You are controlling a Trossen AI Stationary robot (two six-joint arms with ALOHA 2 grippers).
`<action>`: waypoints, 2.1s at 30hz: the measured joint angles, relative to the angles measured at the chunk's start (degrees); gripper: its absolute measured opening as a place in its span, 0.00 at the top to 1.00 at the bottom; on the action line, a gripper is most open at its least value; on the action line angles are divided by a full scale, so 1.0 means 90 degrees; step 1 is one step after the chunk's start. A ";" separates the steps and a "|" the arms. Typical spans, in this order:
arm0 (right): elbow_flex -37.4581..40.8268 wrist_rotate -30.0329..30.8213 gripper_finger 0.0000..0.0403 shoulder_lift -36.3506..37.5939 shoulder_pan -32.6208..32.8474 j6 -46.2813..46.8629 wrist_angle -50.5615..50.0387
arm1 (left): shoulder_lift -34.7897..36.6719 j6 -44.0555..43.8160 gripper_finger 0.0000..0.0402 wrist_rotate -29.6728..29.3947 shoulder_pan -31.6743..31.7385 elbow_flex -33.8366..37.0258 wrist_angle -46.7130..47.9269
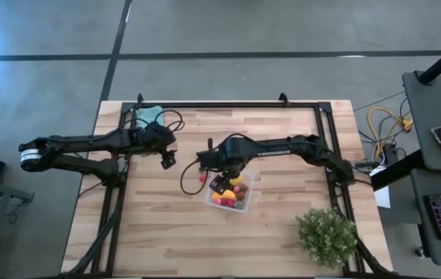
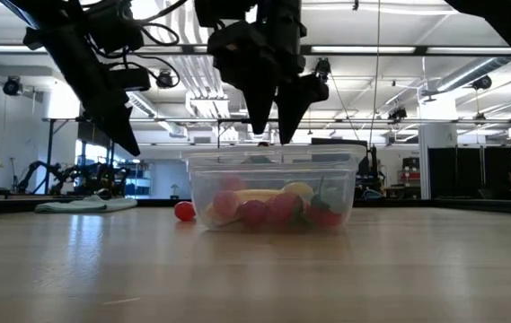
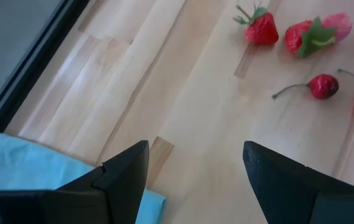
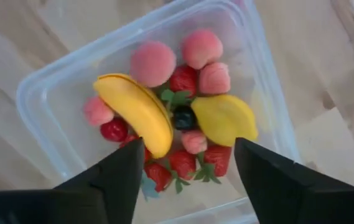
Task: Pick and placing Produce into tupperware
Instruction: Put the pink peach into the transparent container
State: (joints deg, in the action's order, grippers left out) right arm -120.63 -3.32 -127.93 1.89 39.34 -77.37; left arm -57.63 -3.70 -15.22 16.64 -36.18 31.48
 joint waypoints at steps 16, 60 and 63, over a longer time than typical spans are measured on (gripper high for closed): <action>-0.0318 0.0580 0.36 -0.0010 -0.1314 0.0570 0.1339 | 0.0288 0.0182 0.39 -0.0283 0.0000 0.0077 0.0222; 0.2037 -0.0143 0.37 -0.0074 -0.1821 0.0797 0.4329 | 0.1287 -0.0384 0.39 -0.1027 0.0017 0.0634 -0.0016; 0.1844 -0.0126 0.37 -0.0074 -0.1824 0.0669 0.4246 | 0.1276 -0.0381 0.39 -0.0968 0.0017 0.0634 -0.0026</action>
State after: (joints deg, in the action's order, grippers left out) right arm -104.03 -4.45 -128.60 -14.52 45.37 -39.16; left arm -46.14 -7.14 -23.94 16.80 -30.48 31.24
